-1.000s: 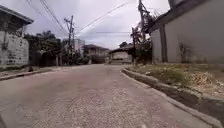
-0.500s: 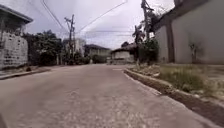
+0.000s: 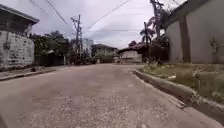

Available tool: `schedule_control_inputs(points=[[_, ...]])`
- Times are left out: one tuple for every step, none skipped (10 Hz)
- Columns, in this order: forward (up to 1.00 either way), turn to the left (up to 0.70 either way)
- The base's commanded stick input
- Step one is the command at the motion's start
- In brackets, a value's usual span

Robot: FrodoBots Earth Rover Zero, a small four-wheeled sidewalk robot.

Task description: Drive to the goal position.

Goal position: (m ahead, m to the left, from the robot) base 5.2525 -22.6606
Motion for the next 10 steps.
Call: schedule_control_inputs(points=[[1.00, 0.00], [1.00, 0.00], [1.00, 0.00], [1.00, 0.00], [1.00, 0.00], [1.00, 0.00], [1.00, 0.00], [1.00, -0.19], [1.00, -0.36], [1.00, -0.23]])
